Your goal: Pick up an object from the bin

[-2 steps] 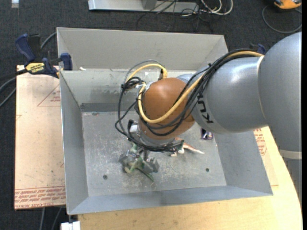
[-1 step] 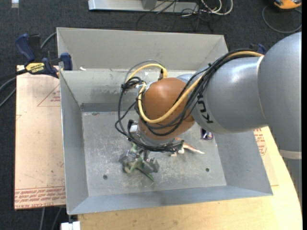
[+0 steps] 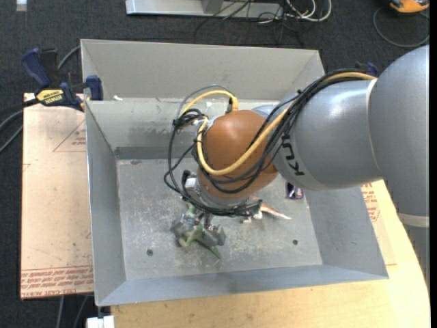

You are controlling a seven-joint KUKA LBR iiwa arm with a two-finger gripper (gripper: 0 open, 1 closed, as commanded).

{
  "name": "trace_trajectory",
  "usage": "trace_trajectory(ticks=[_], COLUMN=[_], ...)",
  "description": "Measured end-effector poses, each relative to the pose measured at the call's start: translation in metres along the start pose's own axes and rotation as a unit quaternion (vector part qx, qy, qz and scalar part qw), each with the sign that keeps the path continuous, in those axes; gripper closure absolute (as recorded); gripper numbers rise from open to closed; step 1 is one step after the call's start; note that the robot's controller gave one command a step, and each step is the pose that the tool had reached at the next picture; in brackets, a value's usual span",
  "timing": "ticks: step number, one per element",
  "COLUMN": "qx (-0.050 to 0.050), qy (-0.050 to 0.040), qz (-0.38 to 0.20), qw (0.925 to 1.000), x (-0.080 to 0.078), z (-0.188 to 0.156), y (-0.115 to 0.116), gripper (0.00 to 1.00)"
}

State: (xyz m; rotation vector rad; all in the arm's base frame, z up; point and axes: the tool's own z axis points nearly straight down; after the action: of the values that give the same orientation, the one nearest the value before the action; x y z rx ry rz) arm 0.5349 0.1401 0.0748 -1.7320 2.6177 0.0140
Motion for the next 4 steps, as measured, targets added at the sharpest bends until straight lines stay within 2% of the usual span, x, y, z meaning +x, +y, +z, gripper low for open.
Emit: trace_trajectory(ticks=[4], qx=[0.000], qy=[0.0002], qz=[0.001], qw=[1.0000], x=[0.000], z=[-0.051], y=[0.001], gripper=[1.00])
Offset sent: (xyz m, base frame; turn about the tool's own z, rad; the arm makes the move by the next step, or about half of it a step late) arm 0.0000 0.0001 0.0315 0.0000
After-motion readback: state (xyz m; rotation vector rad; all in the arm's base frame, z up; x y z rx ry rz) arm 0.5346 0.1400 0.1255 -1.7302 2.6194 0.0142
